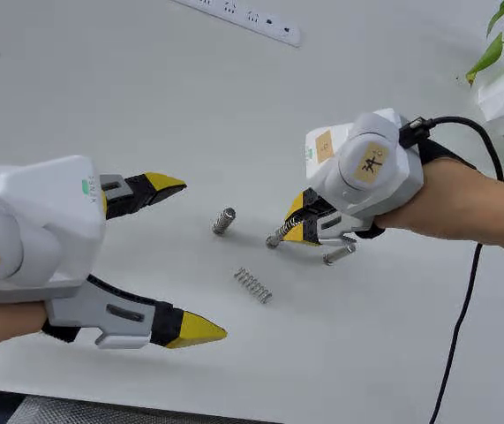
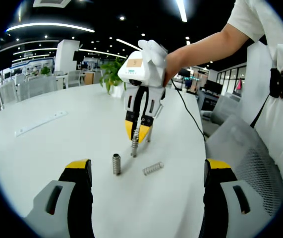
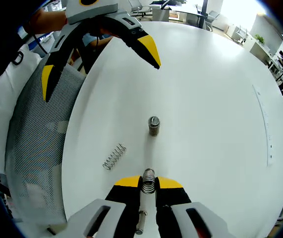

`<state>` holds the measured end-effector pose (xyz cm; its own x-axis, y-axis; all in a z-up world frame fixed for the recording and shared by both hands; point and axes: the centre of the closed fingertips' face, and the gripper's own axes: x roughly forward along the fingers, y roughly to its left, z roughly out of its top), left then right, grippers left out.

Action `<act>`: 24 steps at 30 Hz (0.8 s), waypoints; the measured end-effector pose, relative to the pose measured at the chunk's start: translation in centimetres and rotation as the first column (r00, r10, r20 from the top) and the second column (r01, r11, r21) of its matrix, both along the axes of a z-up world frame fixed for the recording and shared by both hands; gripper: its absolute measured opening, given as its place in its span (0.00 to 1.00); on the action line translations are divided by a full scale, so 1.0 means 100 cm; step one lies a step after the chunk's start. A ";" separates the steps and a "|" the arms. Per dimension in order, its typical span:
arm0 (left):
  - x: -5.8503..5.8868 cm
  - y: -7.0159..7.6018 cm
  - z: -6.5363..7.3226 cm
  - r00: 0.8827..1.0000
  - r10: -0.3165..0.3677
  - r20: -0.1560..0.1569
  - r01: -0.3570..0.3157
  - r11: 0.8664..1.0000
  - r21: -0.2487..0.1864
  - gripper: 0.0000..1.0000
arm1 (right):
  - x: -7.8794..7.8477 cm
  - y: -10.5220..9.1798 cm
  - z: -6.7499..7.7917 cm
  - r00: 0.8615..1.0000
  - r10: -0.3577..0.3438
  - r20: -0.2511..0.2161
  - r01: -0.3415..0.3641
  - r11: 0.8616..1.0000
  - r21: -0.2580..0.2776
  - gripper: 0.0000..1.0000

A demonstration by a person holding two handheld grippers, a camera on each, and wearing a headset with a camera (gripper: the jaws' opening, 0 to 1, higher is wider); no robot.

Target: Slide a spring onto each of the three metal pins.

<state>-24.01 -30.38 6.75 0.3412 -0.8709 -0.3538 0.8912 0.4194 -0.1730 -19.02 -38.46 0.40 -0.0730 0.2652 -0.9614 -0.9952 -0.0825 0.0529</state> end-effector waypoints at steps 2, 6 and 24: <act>0.000 0.000 0.000 1.000 0.000 -0.002 0.000 1.000 0.000 0.93 | 0.000 0.000 -0.002 1.000 -0.001 -0.001 0.001 1.000 -0.001 0.07; 0.000 0.000 0.000 1.000 0.001 -0.002 -0.001 1.000 -0.001 0.93 | 0.000 0.001 -0.007 1.000 -0.004 0.000 0.004 1.000 0.003 0.07; -0.003 0.000 0.000 1.000 0.001 -0.004 -0.001 1.000 0.003 0.92 | 0.001 0.000 -0.022 1.000 -0.021 0.005 0.021 1.000 0.011 0.08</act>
